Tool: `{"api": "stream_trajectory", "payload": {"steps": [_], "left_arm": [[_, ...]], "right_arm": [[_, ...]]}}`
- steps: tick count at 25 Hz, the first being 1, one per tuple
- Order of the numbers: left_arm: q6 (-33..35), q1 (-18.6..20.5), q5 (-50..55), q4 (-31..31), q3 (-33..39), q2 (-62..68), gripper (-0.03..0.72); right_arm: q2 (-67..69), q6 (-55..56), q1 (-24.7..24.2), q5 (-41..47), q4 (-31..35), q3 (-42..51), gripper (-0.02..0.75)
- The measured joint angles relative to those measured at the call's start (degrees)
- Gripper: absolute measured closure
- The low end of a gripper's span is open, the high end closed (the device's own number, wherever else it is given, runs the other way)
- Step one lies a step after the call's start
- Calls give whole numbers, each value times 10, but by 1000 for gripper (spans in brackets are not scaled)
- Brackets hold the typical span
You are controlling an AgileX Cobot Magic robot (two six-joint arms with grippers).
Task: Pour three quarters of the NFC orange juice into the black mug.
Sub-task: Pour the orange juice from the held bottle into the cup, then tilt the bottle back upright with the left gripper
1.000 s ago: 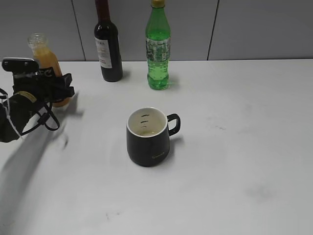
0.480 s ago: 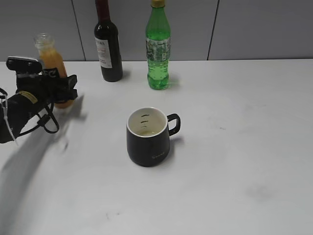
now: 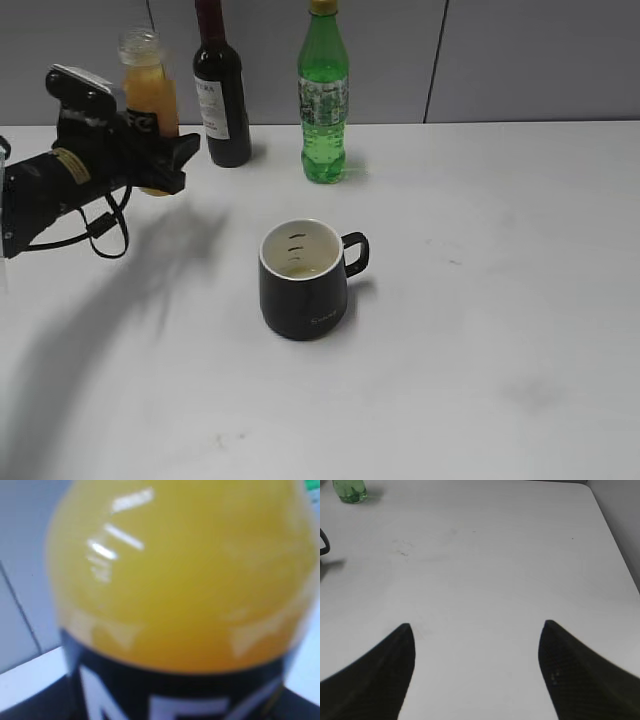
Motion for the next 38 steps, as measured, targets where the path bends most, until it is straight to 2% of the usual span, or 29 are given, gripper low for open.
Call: {"api": "stream_trajectory", "payload": {"steps": [6, 10, 13, 18, 31, 38], "left_arm": [[2, -60, 17, 15, 0, -9, 223], [2, -84, 23, 40, 0, -10, 223], [2, -89, 23, 73, 8, -12, 223], [26, -85, 27, 92, 24, -13, 223], [210, -87, 38, 95, 28, -14, 223], [265, -87, 38, 95, 28, -14, 223]], "right_arm": [[0, 0, 0, 0, 0, 0, 153], [0, 0, 0, 0, 0, 0, 153], [0, 0, 0, 0, 0, 0, 153], [0, 0, 0, 0, 0, 0, 153], [0, 0, 0, 0, 0, 0, 153], [0, 0, 0, 0, 0, 0, 153]]}}
